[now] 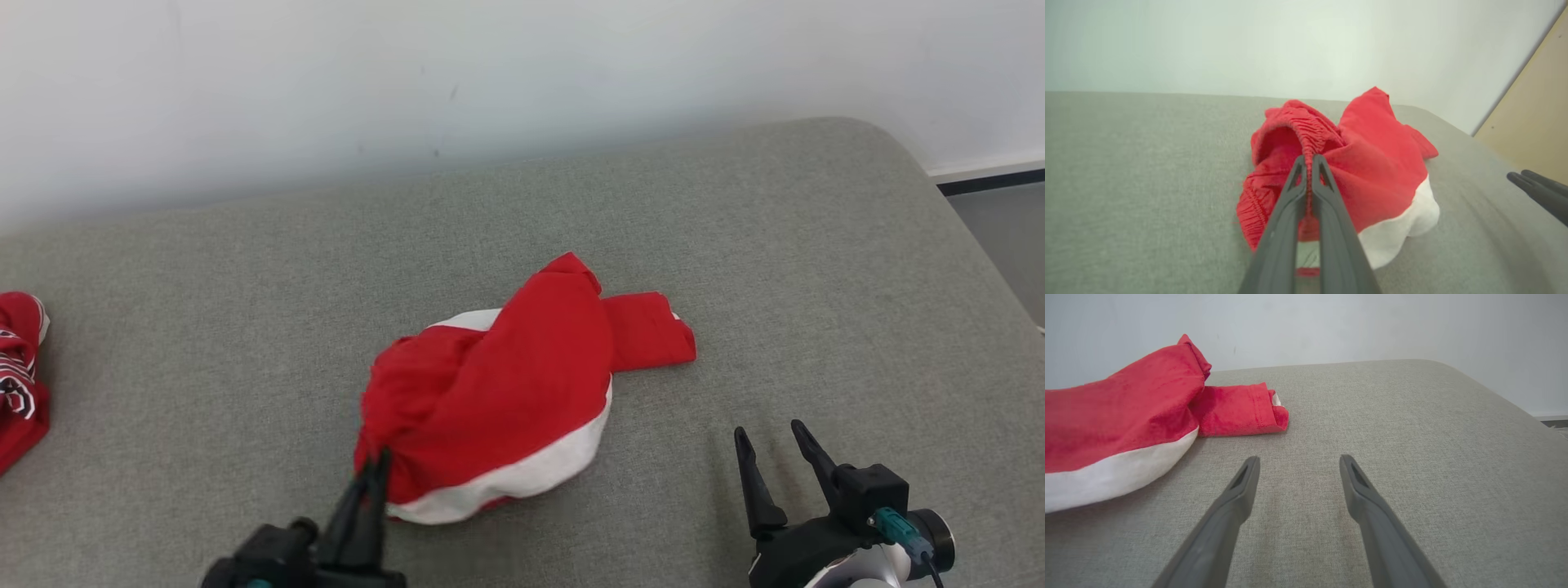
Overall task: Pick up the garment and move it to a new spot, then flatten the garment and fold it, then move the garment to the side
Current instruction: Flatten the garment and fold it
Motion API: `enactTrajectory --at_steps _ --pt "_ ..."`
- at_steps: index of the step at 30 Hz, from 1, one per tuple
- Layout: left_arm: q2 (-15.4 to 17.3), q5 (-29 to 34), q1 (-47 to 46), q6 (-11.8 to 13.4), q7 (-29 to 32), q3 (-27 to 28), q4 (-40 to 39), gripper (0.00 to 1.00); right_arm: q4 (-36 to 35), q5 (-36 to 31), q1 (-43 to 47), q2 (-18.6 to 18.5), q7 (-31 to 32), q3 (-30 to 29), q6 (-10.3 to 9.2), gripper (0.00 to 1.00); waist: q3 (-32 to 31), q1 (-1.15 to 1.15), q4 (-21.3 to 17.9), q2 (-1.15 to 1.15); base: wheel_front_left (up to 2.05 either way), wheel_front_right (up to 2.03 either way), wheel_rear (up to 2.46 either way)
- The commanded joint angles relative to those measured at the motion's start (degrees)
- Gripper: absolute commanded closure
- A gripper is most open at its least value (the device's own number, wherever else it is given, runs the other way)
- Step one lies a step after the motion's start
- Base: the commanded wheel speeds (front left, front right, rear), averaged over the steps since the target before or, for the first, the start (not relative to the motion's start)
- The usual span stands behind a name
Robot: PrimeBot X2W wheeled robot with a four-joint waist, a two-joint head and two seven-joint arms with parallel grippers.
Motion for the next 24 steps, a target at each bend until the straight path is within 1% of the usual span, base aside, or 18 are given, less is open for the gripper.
enactTrajectory --at_steps 1,2,5,11,16,21,22,23,24 --pt "0.19 0.72 0.17 0.08 -0.19 0.97 -0.92 1.00 -0.10 0.19 0.20 0.29 -0.01 -0.08 -0.15 0.00 0.15 0.00 0.07 0.00 0.00 0.00 0.00" --pt "0.15 1.80 0.21 0.07 -0.19 4.14 -3.21 1.00 -0.19 0.20 0.10 0.45 -0.02 -0.09 -0.15 0.00 0.43 0.00 0.05 0.00 0.00 0.00 0.00" --pt "0.09 2.92 -1.28 0.08 -0.19 8.86 -2.79 1.00 -0.27 0.25 -0.35 0.76 -0.02 0.34 -0.15 0.00 1.03 0.00 -0.19 0.00 0.00 0.00 0.00" --pt "0.52 6.15 -5.98 0.15 -0.19 15.80 3.50 1.00 -0.71 0.98 -1.49 1.02 -0.02 2.49 -0.15 0.00 2.78 0.00 -1.32 0.00 0.00 0.00 0.00" --pt "1.47 8.96 -10.24 0.84 -0.19 19.13 10.05 1.00 -1.56 2.09 -2.59 1.04 -0.02 5.14 -0.15 0.00 4.50 0.00 -2.26 0.00 0.00 0.00 0.00" --pt "1.75 10.91 -13.27 0.74 -0.19 19.82 14.09 1.00 -2.53 3.31 -3.69 0.86 -0.01 8.06 -0.15 0.00 6.20 0.00 -2.08 0.00 0.00 0.00 0.00" --pt "1.55 11.36 -13.54 0.91 -0.19 19.65 14.80 0.89 -2.73 3.53 -3.81 0.93 -0.02 8.78 -0.15 0.00 6.49 0.00 -1.79 0.00 0.00 0.00 0.00" --pt "1.34 11.67 -13.80 1.05 -0.19 19.43 15.40 0.67 -2.93 3.77 -3.97 0.97 -0.01 9.42 -0.15 0.00 6.71 0.00 -1.50 0.00 0.00 0.00 0.00" --pt "1.27 11.91 -14.14 1.07 -0.19 19.35 16.08 0.43 -3.20 4.13 -4.21 0.95 -0.01 10.15 -0.15 0.00 7.01 0.00 -1.11 0.00 0.00 0.00 0.00"
